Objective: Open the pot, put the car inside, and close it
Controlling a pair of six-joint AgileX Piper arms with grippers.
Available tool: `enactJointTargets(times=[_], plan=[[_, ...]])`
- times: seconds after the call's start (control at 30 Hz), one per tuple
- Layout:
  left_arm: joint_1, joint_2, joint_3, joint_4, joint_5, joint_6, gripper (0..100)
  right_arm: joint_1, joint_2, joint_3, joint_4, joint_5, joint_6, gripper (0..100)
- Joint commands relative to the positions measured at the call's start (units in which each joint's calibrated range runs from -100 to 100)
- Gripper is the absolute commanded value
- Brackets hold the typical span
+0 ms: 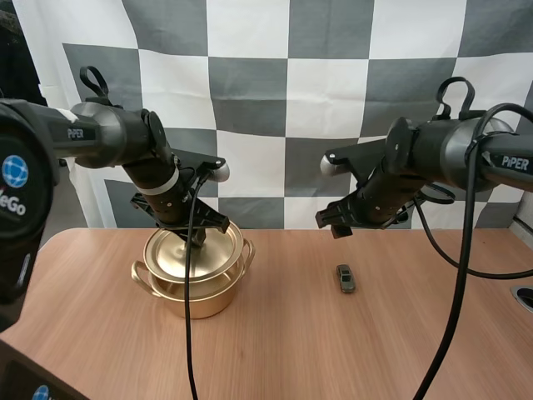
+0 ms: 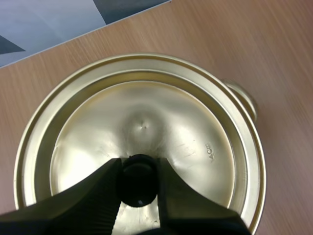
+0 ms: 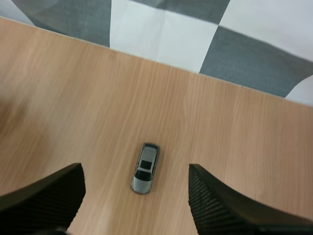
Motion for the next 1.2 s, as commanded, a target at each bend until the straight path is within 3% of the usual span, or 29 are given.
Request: enactJointTargets(times=[0.0,0.53,1.17], plan=[[0.05,-2.77,-1.37,-0.67,0.66,-0.07,0,-0.02,1.7,-0.08,0.01,0.13,0.08,100],[0.05,-21.31,-14.0,-4.73,1.11,-0.07,0,-0.02,19.17,-0.08,0.89,-10.54,0.49,100],[0.05,-23.91,-17.88,-6.3,3.97,-0.07,0,-0.22,28.02,-0.53,0.89,-19.44,1.58,100]])
